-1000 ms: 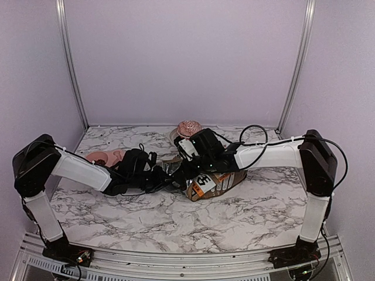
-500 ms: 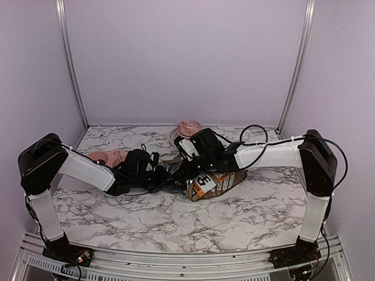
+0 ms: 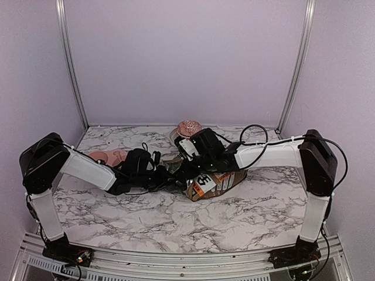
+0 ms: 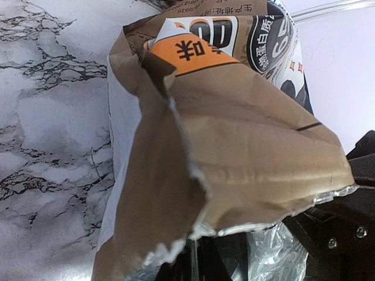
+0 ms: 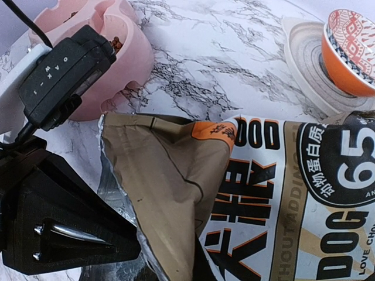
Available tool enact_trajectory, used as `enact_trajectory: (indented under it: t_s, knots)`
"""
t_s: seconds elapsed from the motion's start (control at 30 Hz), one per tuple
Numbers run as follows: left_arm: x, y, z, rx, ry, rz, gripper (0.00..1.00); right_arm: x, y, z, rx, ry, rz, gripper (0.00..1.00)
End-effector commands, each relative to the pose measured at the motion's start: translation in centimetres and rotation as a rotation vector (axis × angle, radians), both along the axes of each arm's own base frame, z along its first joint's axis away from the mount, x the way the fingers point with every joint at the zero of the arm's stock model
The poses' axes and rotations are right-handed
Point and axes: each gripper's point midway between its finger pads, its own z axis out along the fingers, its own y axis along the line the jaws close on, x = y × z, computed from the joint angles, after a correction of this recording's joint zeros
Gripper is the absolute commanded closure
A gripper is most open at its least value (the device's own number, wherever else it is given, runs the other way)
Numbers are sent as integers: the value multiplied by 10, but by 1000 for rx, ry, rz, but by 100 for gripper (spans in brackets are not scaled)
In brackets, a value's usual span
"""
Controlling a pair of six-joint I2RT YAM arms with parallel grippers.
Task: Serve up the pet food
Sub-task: Insert the spatula into the pet food bag, then collect the pet food from the pet food bag.
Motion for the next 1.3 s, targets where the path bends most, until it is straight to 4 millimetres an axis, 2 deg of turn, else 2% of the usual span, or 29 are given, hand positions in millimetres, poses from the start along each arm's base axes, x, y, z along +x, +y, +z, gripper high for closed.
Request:
enact_trajectory:
  t_s: [0.0,0.47,0.67,0.8,1.27]
  knots:
    - [-3,-3,30,-56,-88,-45,100,-5,-15,-12,-56,55,-12,100]
    - [-9,6,42,-59,-151,-64,100,-5,-16,-7,-43,53,-21,100]
    - [-11,14,43,-53,-157,-47,100,-4,-16,-6,-44,48,-18,100]
    - [-17,23,35,-35,-148,-42,100,-4,-17,-5,-42,49,-21,100]
    - [-20,34,37,-59,-149,-32,100,-4,-16,1,-23,50,-28,100]
